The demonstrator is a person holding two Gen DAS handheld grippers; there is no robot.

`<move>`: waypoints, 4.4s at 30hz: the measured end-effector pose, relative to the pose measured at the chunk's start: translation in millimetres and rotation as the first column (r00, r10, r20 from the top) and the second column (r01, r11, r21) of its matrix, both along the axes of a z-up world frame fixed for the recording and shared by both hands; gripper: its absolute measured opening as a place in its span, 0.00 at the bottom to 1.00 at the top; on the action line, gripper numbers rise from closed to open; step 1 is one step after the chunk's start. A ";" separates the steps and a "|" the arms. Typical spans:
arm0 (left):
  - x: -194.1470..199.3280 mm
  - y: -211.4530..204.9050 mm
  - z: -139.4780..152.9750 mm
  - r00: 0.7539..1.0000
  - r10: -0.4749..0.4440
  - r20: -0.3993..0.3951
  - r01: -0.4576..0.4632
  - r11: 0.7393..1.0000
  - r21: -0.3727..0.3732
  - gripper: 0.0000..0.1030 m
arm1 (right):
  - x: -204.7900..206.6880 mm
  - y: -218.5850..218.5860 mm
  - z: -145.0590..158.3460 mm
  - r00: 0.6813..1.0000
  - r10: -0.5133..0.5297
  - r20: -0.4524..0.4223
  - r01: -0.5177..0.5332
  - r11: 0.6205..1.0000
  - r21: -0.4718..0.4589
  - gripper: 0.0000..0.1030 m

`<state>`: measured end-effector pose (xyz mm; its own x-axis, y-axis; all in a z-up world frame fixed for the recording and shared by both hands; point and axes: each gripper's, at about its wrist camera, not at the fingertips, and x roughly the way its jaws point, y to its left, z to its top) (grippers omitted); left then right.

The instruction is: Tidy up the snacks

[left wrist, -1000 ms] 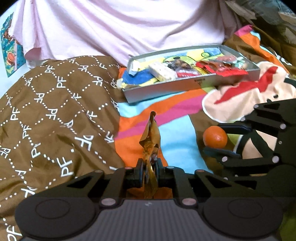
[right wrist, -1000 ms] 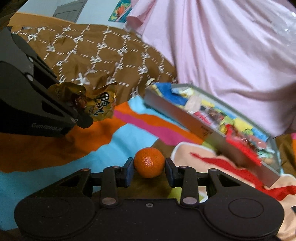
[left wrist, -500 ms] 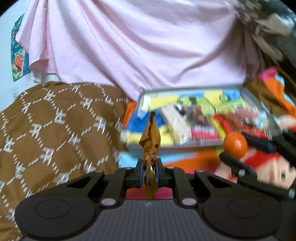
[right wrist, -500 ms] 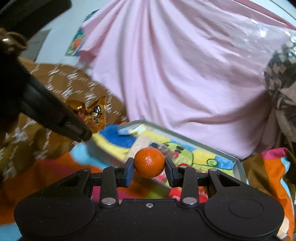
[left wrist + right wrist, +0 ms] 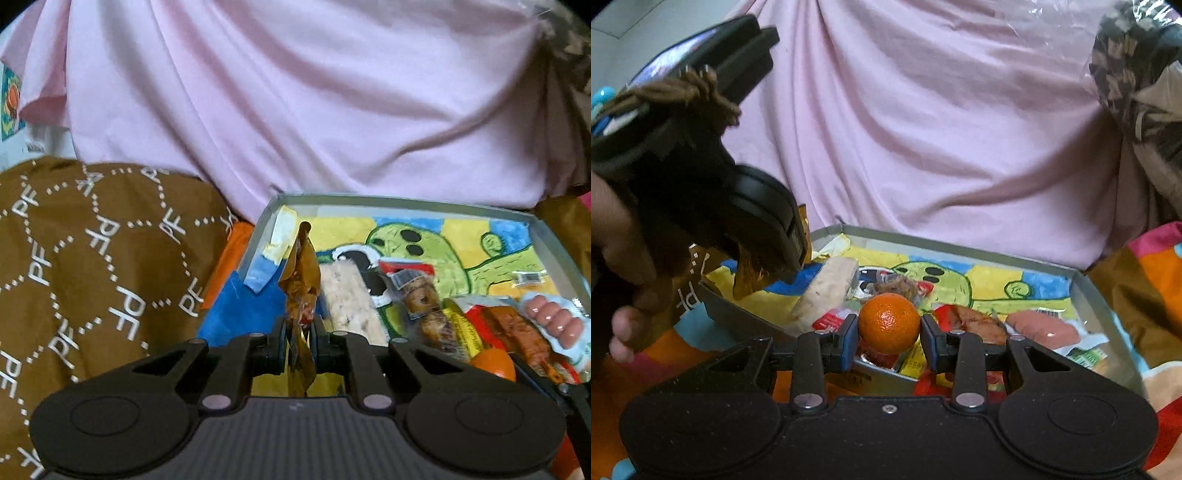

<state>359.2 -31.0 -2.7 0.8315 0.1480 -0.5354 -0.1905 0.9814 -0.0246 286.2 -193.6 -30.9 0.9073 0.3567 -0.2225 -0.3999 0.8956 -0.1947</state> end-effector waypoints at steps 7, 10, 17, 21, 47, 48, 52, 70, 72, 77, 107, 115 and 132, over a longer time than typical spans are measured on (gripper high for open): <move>3.8 -2.5 -18.9 0.999 0.013 -0.029 -0.013 1.000 -0.012 0.13 | 2.4 -0.4 -1.1 1.000 -0.013 -0.010 0.013 1.000 0.025 0.39; 2.1 -4.1 -22.1 0.999 0.012 -0.037 -0.013 1.000 -0.017 0.13 | 3.6 -1.3 -1.5 1.000 -0.020 -0.012 0.020 0.999 0.028 0.41; 1.8 -5.5 -22.8 0.999 0.012 -0.046 -0.013 1.000 -0.026 0.19 | 3.6 -2.0 -1.6 0.999 -0.034 -0.006 0.034 0.999 0.029 0.54; 0.3 -4.9 -21.5 0.999 0.023 -0.038 -0.024 0.999 -0.029 0.37 | 2.7 -2.1 0.2 0.999 -0.040 -0.007 0.041 0.999 0.030 0.65; -62.9 -18.3 50.3 0.989 0.033 0.143 -0.021 0.996 -0.081 0.96 | -39.3 -38.7 71.6 0.981 -0.194 -0.004 0.193 0.974 0.121 0.99; -66.5 -19.3 54.0 0.988 0.032 0.149 -0.020 0.997 -0.081 0.96 | -42.4 -40.7 75.2 0.980 -0.200 0.000 0.199 0.972 0.123 0.99; -82.0 -22.3 66.0 0.985 0.033 0.170 -0.020 0.997 -0.078 0.98 | -57.2 -50.3 89.8 0.975 -0.220 0.011 0.216 0.966 0.145 0.99; -147.0 -12.5 82.1 0.968 0.161 0.194 -0.135 0.981 -0.142 1.00 | -106.6 -81.3 111.4 0.952 -0.305 -0.019 0.303 0.934 0.190 0.99; -154.7 -10.1 79.9 0.966 0.177 0.187 -0.145 0.975 -0.169 1.00 | -112.6 -80.8 111.6 0.953 -0.302 -0.021 0.300 0.936 0.184 0.99; -172.9 -7.9 73.5 0.966 0.192 0.175 -0.159 0.970 -0.184 1.00 | -126.8 -81.0 111.1 0.954 -0.299 -0.028 0.299 0.937 0.179 0.99; -264.7 -3.9 50.0 0.960 0.193 0.204 -0.170 0.978 -0.123 1.00 | -178.2 -80.2 105.5 0.961 -0.272 -0.056 0.278 0.946 0.167 0.99; -276.4 -10.7 49.0 0.961 0.137 0.241 -0.122 0.990 -0.078 1.00 | -178.9 -79.0 104.9 0.960 -0.276 -0.050 0.280 0.947 0.158 0.99; -281.8 -9.5 46.2 0.964 0.134 0.230 -0.122 0.990 -0.064 1.00 | -193.8 -82.6 104.2 0.961 -0.269 -0.064 0.276 0.947 0.163 0.99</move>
<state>77.4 -40.5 43.5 0.9101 0.2397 -0.3381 -0.2977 0.9456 -0.1309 92.4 -276.2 73.3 0.9666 0.1326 -0.2195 -0.1404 0.9899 -0.0204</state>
